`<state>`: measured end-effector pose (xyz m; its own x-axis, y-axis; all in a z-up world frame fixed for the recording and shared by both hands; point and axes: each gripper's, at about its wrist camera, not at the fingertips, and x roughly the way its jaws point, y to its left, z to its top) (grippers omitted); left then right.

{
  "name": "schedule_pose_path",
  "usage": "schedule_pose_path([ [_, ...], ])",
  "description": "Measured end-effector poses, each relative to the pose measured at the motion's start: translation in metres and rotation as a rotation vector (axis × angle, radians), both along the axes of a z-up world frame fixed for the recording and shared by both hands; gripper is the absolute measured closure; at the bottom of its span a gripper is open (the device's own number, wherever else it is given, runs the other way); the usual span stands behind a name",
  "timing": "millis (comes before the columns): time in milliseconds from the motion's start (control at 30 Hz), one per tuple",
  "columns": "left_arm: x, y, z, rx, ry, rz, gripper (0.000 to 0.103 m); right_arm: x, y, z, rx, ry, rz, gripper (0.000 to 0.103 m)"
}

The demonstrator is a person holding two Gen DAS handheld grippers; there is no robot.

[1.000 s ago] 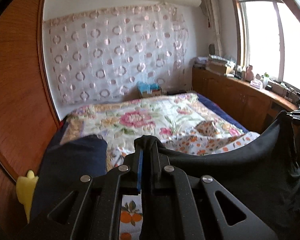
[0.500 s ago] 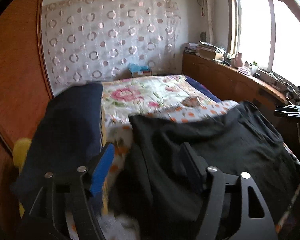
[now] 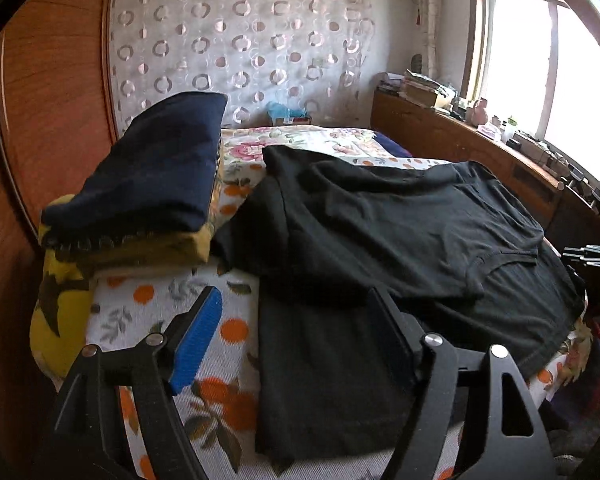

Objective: Fold small clothes
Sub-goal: 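Lay the black T-shirt flat on the bed and open both grippers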

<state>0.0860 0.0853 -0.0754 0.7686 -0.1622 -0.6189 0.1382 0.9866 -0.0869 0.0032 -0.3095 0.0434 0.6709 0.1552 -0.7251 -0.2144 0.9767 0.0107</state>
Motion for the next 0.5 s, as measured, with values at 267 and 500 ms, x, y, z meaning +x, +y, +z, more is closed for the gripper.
schedule_pose_path([
  [267, -0.004, -0.011, -0.007, -0.014, 0.007, -0.011, 0.027, -0.004, -0.002, 0.005, -0.005, 0.004, 0.038, 0.1],
  [500, -0.013, -0.022, -0.001, 0.005, -0.012, -0.036, 0.027, -0.053, -0.033, 0.037, -0.051, -0.036, -0.091, 0.101],
])
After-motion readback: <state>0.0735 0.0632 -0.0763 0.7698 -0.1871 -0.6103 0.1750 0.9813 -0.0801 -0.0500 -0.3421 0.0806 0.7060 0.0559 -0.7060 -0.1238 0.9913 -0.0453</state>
